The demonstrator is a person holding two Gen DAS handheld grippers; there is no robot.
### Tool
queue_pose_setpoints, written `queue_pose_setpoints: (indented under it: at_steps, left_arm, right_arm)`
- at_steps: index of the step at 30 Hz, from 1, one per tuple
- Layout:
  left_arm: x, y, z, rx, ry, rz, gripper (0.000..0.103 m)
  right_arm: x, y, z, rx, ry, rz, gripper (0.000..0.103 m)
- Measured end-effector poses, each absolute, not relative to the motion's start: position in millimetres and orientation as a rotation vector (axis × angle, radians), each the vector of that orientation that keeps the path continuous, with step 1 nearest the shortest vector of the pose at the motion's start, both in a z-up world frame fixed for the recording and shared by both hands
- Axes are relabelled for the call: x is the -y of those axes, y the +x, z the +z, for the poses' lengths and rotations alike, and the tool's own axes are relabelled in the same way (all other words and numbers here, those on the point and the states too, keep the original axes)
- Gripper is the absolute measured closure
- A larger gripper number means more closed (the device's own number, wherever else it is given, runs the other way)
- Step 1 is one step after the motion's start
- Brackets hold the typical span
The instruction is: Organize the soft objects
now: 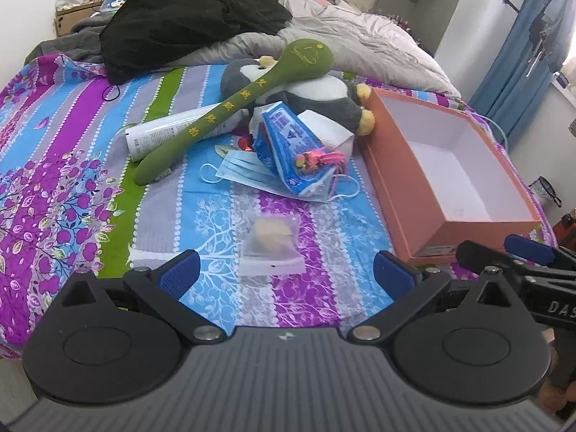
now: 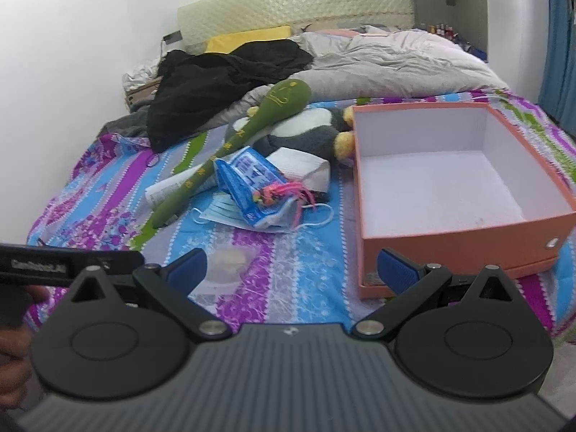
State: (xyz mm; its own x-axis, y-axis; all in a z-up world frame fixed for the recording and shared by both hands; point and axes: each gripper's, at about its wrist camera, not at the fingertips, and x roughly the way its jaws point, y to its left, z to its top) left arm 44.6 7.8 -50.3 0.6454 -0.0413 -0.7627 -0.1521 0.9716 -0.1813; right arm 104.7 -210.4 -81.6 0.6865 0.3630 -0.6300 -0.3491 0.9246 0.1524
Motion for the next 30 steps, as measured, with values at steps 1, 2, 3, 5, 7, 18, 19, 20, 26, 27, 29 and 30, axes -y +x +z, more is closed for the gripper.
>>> queue_pose_setpoints:
  at_steps: [1,2,3,5,7,18,19,20,26,27,29,30]
  left_arm:
    - [-9.4,48.0,-53.3,-0.868,-0.237,0.061,0.000]
    - [-10.9,52.3,-57.1,-0.875,-0.237,0.057,0.000]
    - [-12.8,56.7,-61.0,-0.880,-0.241,0.054,0.000]
    - [-17.1,65.7,-70.2,-0.888,-0.249,0.057,0.000]
    - [-20.6,73.6,-79.5,-0.896,-0.246,0.059,0.000]
    - [-39.9,101.4,-122.7,-0.913,-0.295,0.053,0.001]
    - [-40.5,102.9,-124.6,-0.915,-0.296,0.055,0.001]
    - [-41.8,104.6,-127.5,-0.917,-0.299,0.055,0.002]
    - [-49.0,115.5,-144.0,-0.944,-0.319,0.041,0.009]
    - [-50.3,118.0,-147.4,-0.950,-0.332,0.034,0.010]
    - [-51.8,122.3,-152.6,-0.953,-0.348,0.030,0.011]
    - [-51.9,124.4,-155.1,-0.953,-0.353,0.028,0.011]
  right_arm:
    - [208.0,106.8,-82.7,-0.705,0.012,0.398,0.000]
    - [202.8,108.6,-84.4,-0.689,-0.024,0.396,0.000]
    - [198.7,109.4,-86.1,-0.672,-0.052,0.394,0.000]
    - [195.5,115.0,-89.1,-0.667,-0.041,0.411,0.000]
    - [193.1,123.0,-93.4,-0.676,-0.017,0.440,0.000]
    - [172.9,152.3,-103.8,-0.653,0.003,0.478,0.003]
    - [170.6,155.1,-104.9,-0.655,0.006,0.481,0.003]
    - [167.7,157.4,-105.8,-0.652,0.008,0.483,0.003]
    - [152.3,176.2,-117.2,-0.670,0.008,0.487,0.026]
    - [150.2,178.8,-119.2,-0.670,0.010,0.488,0.026]
    - [145.9,185.1,-122.5,-0.671,0.019,0.507,0.026]
    - [144.0,187.8,-124.0,-0.670,0.032,0.524,0.026]
